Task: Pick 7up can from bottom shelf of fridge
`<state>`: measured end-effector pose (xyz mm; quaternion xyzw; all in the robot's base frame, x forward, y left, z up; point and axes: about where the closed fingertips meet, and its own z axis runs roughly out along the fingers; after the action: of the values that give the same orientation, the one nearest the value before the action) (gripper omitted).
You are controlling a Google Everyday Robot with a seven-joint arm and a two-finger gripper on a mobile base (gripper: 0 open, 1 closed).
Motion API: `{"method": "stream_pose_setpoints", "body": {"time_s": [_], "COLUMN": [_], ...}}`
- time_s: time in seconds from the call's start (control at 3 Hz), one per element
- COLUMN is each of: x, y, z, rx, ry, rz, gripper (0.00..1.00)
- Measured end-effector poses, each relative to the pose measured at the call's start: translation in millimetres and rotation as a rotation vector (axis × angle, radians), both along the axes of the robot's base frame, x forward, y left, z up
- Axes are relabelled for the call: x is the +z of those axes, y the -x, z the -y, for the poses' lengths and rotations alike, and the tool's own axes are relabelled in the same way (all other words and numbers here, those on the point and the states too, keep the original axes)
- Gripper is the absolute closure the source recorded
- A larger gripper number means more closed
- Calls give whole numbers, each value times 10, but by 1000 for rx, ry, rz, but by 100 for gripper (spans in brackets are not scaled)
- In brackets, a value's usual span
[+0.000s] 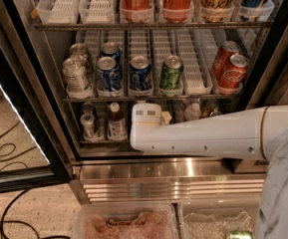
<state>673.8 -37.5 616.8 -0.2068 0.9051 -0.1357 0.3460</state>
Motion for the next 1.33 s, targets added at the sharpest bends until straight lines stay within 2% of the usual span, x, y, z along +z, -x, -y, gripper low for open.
{"method": "stream_pose_setpoints", "body": {"time_s": [0.33, 0.67, 1.0, 1.33], "x": [0, 0, 0, 401], "y": [0, 0, 0, 225], "z": [0, 0, 0, 144], "rx": [0, 0, 0, 15], "ry": [0, 0, 0, -41], "rz": [0, 0, 0, 40], "gripper": [95, 100, 100, 100]}}
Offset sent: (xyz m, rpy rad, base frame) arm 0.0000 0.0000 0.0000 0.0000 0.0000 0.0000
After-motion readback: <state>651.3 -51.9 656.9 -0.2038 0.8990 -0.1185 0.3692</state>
